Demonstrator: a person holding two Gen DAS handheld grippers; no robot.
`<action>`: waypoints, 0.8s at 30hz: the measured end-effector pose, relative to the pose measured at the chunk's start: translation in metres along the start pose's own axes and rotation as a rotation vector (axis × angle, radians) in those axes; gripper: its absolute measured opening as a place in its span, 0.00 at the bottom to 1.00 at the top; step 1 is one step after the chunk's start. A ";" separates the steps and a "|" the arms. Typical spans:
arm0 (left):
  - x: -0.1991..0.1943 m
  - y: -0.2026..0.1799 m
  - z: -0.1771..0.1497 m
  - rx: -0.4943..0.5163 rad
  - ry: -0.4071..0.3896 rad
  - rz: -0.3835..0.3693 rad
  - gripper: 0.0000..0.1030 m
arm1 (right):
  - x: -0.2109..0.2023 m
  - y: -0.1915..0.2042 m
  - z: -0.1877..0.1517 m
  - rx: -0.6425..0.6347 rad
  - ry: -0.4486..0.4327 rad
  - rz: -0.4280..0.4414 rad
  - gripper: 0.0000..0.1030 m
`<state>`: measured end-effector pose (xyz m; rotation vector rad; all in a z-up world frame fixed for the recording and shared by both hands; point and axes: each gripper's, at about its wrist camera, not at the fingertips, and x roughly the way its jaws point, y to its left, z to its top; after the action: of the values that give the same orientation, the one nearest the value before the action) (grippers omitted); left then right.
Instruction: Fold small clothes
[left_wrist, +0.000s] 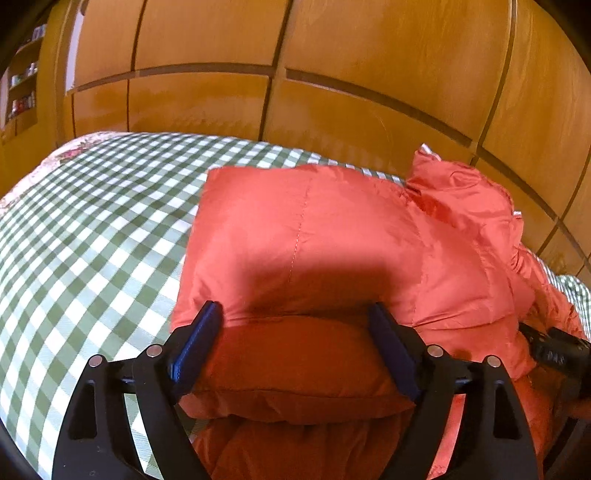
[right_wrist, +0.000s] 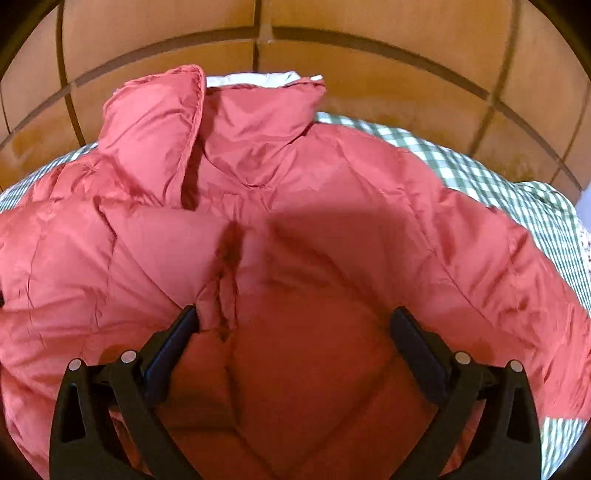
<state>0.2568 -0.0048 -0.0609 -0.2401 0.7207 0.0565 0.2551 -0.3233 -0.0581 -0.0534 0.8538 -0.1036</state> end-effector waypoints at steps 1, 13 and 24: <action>0.003 0.000 0.000 0.006 0.010 0.002 0.80 | 0.003 0.001 0.000 -0.004 -0.009 -0.010 0.98; 0.009 0.002 0.003 0.006 0.035 0.020 0.87 | -0.031 -0.046 -0.003 0.161 -0.047 0.186 0.98; -0.004 0.006 -0.001 -0.010 0.014 0.021 0.87 | -0.118 -0.192 -0.077 0.608 -0.190 0.276 0.98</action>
<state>0.2525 0.0012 -0.0605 -0.2424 0.7370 0.0779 0.1067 -0.5010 -0.0036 0.6145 0.6047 -0.0932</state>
